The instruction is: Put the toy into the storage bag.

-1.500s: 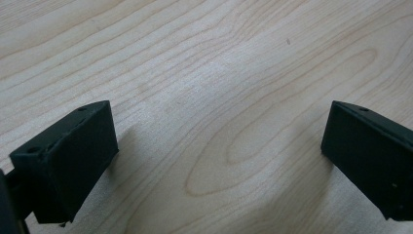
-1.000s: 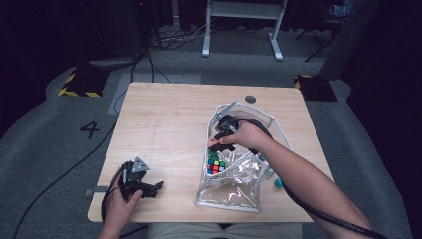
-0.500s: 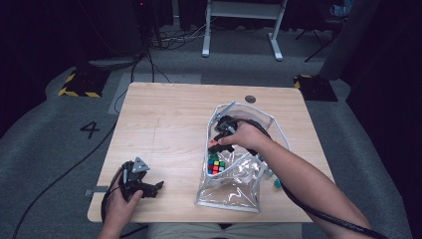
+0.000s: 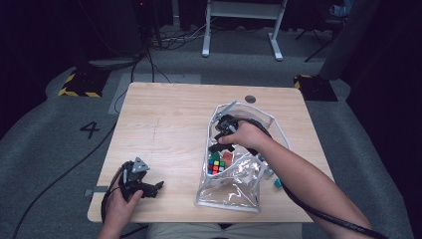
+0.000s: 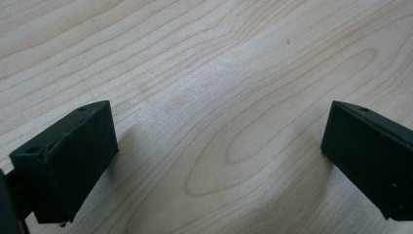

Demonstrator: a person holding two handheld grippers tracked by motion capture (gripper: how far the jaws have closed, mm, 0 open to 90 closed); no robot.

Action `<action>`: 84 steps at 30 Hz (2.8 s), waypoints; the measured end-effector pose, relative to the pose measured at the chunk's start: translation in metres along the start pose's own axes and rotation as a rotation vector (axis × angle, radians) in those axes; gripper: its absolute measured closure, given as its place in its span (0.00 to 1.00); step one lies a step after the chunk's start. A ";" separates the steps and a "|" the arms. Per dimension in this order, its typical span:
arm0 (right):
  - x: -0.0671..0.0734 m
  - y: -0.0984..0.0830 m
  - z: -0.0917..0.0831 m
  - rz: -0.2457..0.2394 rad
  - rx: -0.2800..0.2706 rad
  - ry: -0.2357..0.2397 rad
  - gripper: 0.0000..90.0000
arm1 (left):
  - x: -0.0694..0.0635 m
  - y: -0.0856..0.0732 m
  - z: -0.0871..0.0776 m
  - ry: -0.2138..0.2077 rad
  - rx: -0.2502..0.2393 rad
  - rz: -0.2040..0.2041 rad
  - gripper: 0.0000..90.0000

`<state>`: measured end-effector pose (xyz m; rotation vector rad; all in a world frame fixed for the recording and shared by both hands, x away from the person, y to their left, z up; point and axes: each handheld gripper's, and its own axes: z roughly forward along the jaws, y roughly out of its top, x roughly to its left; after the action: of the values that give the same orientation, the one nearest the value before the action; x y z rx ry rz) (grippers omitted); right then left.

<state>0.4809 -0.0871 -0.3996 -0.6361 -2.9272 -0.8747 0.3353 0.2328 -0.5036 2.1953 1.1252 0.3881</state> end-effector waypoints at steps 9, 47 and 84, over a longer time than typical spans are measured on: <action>0.004 0.002 -0.030 0.003 -0.051 -0.033 0.42 | 0.000 0.000 0.000 0.000 0.001 0.000 0.00; -0.028 -0.096 -0.227 0.248 -0.349 -0.333 0.41 | 0.001 0.002 0.001 0.004 0.004 -0.004 0.00; -0.072 -0.209 -0.111 0.423 -0.216 -0.328 0.48 | 0.001 0.001 0.001 0.005 0.003 -0.004 0.00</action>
<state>0.4553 -0.3315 -0.4251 -1.4735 -2.7926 -1.1234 0.3373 0.2321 -0.5037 2.1955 1.1334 0.3900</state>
